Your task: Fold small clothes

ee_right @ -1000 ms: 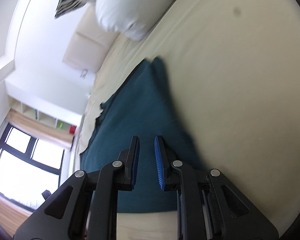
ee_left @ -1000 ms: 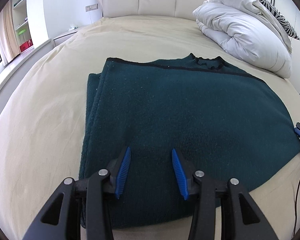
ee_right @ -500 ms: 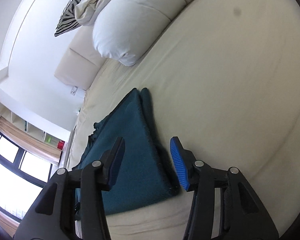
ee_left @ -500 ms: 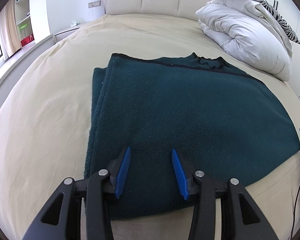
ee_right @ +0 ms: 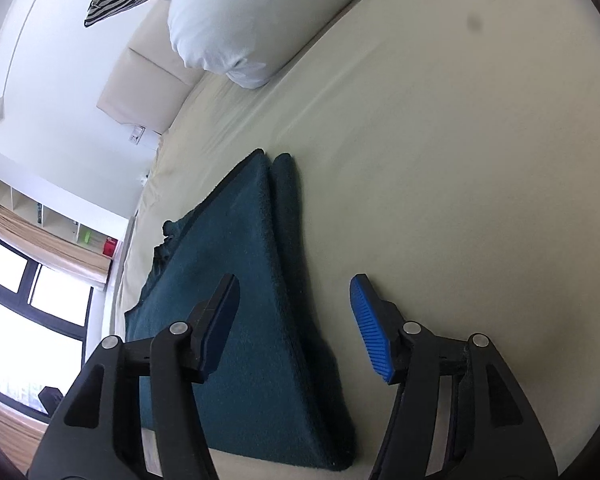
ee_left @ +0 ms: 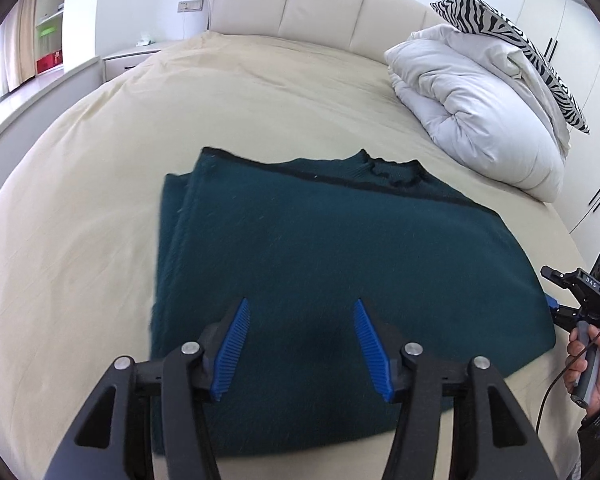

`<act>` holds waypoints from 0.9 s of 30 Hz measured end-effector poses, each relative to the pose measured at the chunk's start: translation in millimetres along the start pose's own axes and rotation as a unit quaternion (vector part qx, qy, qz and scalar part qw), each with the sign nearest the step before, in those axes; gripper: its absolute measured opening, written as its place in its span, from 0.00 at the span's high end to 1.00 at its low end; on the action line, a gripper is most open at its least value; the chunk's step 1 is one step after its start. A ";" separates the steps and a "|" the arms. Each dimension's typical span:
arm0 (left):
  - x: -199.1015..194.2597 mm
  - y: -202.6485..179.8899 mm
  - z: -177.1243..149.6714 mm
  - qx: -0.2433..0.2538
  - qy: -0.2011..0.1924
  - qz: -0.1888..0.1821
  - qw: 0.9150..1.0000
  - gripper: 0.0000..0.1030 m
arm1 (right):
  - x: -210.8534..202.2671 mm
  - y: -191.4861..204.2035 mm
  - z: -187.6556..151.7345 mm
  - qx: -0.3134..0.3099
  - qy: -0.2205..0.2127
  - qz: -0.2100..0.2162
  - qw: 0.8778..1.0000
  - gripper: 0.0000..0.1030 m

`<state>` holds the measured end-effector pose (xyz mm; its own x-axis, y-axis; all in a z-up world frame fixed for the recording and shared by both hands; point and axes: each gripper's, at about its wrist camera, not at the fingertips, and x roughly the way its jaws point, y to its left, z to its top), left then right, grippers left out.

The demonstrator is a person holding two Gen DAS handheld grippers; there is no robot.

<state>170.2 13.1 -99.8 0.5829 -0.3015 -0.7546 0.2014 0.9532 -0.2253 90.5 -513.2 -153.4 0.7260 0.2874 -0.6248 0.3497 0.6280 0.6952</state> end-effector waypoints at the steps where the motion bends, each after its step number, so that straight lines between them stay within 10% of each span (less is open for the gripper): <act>1: 7.8 -0.7 3.6 -0.002 0.006 -0.002 1.000 0.44 | 4.0 0.7 3.1 0.004 0.005 0.004 1.000 0.45; 17: 42.9 9.2 8.3 -0.017 0.037 -0.017 0.999 0.43 | 57.6 15.0 29.4 0.024 0.112 0.042 0.992 0.47; 27: 45.7 13.8 9.1 -0.024 0.041 -0.031 0.998 0.43 | 69.3 24.2 25.3 0.020 0.162 0.004 0.987 0.75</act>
<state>206.7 12.2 -131.9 0.5046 -0.3583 -0.7855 0.1963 0.9336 -0.2998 164.3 -496.3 -170.8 0.5042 0.5117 -0.6957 0.3721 0.5982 0.7097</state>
